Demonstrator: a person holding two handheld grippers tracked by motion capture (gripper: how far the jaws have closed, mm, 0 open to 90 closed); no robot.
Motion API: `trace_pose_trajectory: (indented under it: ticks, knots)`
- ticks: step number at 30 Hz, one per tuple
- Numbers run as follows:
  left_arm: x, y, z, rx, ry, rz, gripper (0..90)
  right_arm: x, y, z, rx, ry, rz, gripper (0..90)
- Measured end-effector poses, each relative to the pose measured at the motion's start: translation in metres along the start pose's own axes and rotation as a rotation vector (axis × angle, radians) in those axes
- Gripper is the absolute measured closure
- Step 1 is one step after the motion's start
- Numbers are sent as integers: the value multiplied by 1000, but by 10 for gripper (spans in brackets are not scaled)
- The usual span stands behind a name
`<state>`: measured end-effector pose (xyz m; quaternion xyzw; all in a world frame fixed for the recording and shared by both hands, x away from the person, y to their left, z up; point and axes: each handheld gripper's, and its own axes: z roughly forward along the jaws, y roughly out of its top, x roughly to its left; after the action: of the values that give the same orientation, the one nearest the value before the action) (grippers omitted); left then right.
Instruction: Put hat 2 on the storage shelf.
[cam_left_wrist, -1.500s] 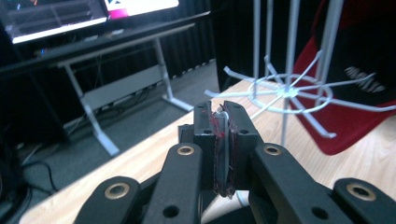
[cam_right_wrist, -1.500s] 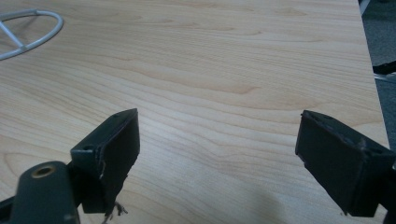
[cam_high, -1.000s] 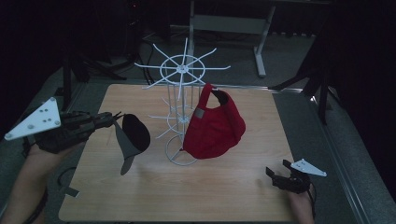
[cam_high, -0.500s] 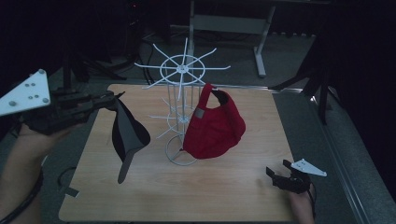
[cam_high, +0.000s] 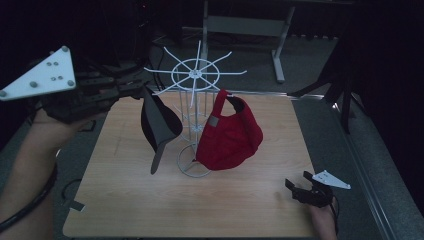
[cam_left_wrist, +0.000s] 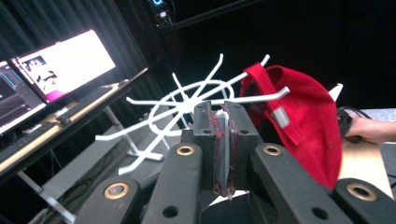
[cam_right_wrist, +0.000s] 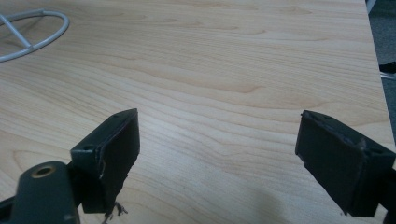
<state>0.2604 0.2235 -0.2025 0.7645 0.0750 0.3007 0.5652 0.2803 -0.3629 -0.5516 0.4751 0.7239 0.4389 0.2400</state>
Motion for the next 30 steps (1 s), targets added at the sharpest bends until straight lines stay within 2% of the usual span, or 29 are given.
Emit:
trace_pose_trajectory:
  ticks: [6,13,19,26,30]
  knots:
    - [1,7,13,7,-5,-7,856,0,0,0,2,-1,-1,137]
    - [-3,7,25,9,-50,-4,856,-1,0,1,8,-2,4,137]
    - [-10,5,34,34,-82,-10,855,0,0,2,19,-5,0,137]
    - [-22,-10,43,72,-105,-12,852,-1,-1,2,23,-8,6,137]
    - [-28,-20,45,78,-91,-18,850,-1,-1,2,20,-6,4,137]
